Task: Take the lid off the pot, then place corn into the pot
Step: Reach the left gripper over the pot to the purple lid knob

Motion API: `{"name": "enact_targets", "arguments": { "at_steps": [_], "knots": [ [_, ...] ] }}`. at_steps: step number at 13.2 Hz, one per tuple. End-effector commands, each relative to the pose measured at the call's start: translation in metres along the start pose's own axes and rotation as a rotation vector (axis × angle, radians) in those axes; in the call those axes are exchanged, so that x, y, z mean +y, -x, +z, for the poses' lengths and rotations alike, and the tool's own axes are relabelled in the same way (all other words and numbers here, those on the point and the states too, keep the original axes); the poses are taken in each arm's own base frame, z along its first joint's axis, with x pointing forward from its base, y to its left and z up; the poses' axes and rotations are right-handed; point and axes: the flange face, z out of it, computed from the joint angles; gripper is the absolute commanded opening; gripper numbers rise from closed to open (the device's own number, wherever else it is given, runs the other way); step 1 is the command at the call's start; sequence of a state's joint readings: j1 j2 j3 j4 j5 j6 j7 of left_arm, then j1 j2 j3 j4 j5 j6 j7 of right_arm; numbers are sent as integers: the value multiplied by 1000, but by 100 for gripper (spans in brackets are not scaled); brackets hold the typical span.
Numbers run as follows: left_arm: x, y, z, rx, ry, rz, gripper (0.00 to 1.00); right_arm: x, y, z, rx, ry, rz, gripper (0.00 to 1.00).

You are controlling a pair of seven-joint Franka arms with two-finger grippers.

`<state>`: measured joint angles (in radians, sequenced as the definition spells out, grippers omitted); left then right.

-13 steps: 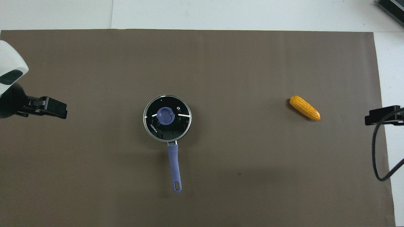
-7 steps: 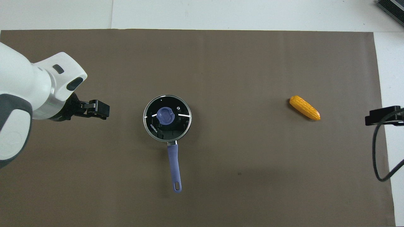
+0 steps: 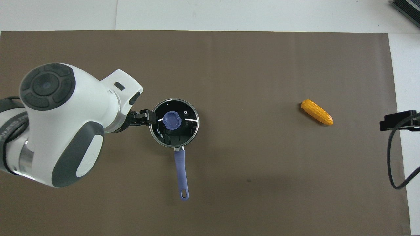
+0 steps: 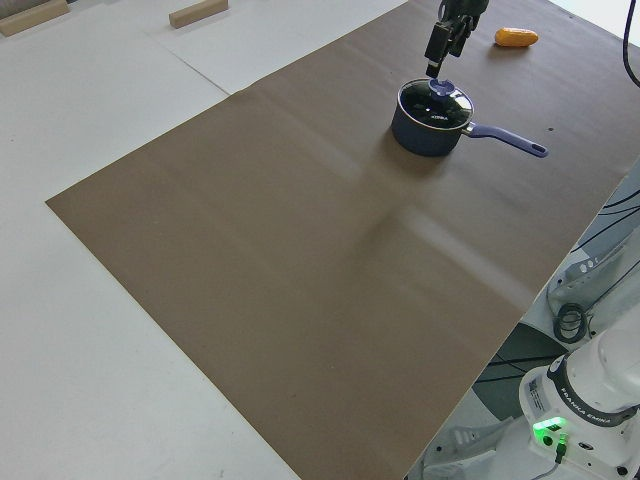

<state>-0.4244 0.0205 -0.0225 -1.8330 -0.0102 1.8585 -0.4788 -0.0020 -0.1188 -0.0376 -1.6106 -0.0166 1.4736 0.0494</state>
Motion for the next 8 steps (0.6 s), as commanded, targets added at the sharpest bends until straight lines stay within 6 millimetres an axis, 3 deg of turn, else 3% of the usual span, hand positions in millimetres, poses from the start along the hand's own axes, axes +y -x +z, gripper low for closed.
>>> {"name": "enact_targets", "arguments": {
  "at_steps": [1, 3, 8],
  "knots": [
    [28, 6, 24, 24, 5, -28, 100, 4, 6, 1, 19, -20, -20, 100],
    [56, 14, 47, 40, 17, -21, 100, 4, 6, 1, 19, -20, -20, 100],
    [68, 1, 92, 56, 16, 0, 100, 4, 6, 1, 18, -19, -20, 100]
  ]
}}
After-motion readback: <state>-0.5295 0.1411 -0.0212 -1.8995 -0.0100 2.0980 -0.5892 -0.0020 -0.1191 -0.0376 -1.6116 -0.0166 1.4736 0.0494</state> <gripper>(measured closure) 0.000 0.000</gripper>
